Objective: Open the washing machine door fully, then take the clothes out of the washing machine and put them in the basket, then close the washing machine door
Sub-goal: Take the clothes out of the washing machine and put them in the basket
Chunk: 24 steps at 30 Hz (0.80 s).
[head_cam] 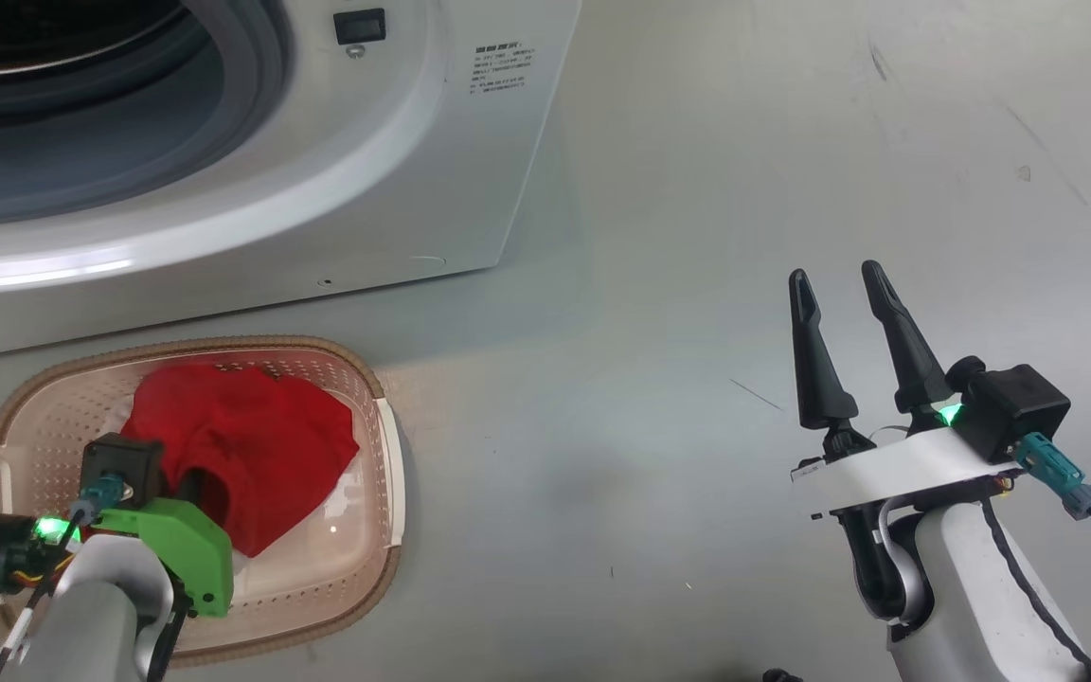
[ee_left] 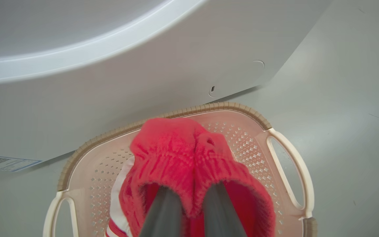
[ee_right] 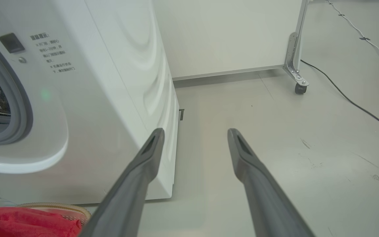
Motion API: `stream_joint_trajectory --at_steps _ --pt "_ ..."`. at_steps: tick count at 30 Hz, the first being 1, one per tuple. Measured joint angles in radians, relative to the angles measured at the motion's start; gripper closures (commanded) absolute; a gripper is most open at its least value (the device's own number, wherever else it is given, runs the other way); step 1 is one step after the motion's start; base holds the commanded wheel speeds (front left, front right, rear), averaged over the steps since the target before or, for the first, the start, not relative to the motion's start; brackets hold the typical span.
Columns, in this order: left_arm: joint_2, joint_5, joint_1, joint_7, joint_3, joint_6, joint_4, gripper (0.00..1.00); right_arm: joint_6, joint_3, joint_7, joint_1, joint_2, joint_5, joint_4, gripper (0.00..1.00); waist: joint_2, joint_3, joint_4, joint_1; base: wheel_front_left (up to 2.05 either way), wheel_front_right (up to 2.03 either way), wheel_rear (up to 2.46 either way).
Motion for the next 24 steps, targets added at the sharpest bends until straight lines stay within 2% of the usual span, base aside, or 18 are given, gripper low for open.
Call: stream_joint_trajectory --at_steps 9,24 --pt "0.007 -0.012 -0.039 0.029 0.037 0.019 0.152 1.0 0.0 0.001 0.0 -0.023 0.001 -0.015 -0.012 0.0 0.0 0.084 -0.021 0.0 0.0 0.0 0.0" --pt "0.003 -0.035 -0.149 0.027 0.061 0.053 0.28 1.0 0.0 -0.005 0.0 -0.062 0.001 -0.024 -0.025 0.0 0.0 0.164 -0.017 0.0 0.0 0.0 0.0"
